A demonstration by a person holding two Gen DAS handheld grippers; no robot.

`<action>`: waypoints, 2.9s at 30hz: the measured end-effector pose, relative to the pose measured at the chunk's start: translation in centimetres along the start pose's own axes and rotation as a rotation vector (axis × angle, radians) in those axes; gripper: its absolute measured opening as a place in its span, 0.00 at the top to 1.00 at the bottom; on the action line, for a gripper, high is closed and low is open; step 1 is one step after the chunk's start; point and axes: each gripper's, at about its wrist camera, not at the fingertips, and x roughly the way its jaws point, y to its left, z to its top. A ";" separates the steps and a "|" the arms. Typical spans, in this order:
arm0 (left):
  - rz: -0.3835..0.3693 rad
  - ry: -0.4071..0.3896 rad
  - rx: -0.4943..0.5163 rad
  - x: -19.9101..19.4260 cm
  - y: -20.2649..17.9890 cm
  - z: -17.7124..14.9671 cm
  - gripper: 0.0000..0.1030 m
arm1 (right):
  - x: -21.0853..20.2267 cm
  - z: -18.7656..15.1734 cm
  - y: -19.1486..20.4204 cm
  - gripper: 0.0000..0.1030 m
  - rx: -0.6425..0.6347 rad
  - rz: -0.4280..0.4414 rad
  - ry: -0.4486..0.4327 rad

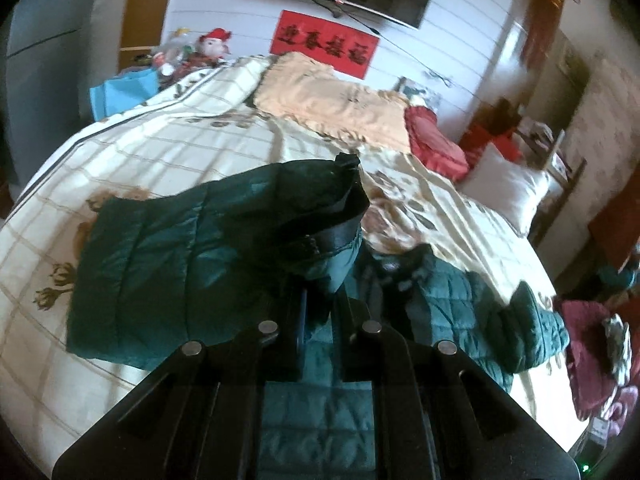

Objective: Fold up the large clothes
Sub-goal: 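Fold the held sleeve across the jacket body toward the right gripper, then grasp the other sleeve with the right gripper and lift it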

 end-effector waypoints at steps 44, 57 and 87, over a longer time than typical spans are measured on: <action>0.023 0.178 0.231 3.3 -5.7 -8.1 0.43 | -0.1 1.8 -2.2 0.00 0.028 0.005 0.004; 0.170 0.063 0.018 -2.5 4.8 -8.0 0.43 | 5.9 9.8 5.5 0.01 -0.091 0.220 0.028; 0.159 0.134 -0.048 1.9 7.5 -8.5 0.43 | 7.9 13.3 4.6 0.85 -0.076 0.197 -0.117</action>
